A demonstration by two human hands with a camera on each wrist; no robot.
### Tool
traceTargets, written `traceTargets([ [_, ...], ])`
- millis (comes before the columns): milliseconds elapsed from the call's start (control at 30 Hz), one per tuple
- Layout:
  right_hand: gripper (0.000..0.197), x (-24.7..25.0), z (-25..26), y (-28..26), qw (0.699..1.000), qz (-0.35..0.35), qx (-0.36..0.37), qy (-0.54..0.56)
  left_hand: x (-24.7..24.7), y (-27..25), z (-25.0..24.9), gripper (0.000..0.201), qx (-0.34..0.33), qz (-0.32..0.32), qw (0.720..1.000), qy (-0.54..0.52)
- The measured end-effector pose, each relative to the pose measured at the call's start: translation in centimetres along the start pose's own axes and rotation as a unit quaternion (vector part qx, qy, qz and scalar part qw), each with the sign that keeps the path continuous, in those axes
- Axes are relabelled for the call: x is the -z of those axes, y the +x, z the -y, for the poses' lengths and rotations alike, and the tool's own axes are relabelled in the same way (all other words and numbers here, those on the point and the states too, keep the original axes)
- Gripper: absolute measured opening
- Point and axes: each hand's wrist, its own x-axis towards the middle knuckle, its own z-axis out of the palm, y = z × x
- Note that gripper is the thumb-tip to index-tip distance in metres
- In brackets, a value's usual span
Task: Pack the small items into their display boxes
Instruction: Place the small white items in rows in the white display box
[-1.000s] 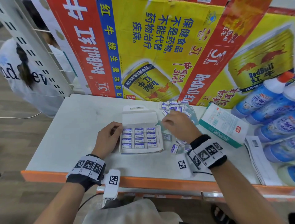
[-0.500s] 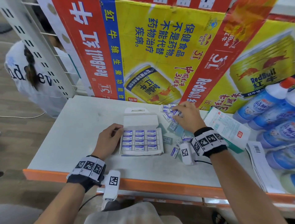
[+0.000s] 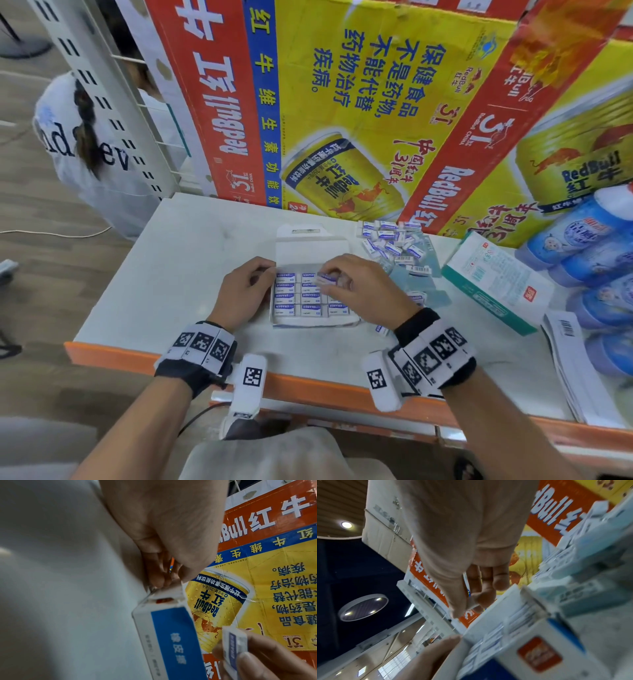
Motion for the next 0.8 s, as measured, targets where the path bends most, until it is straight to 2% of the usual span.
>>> traceTargets([
  [133,0.017,-1.7,1.6,0.2,0.996,0.083,0.007,-0.015,-0.1,0.0,0.2,0.017,-0.014,-0.011,1.0,0.0],
  [300,0.01,-2.7,2.8,0.9,0.989,0.135,-0.015,-0.054,-0.1,0.1,0.3,0.016,-0.019,-0.012,1.0,0.003],
  [800,0.008,-3.7,3.1,0.9,0.987,0.126,0.024,-0.092,-0.2,0.1,0.3,0.015,-0.019,-0.011,1.0,-0.007],
])
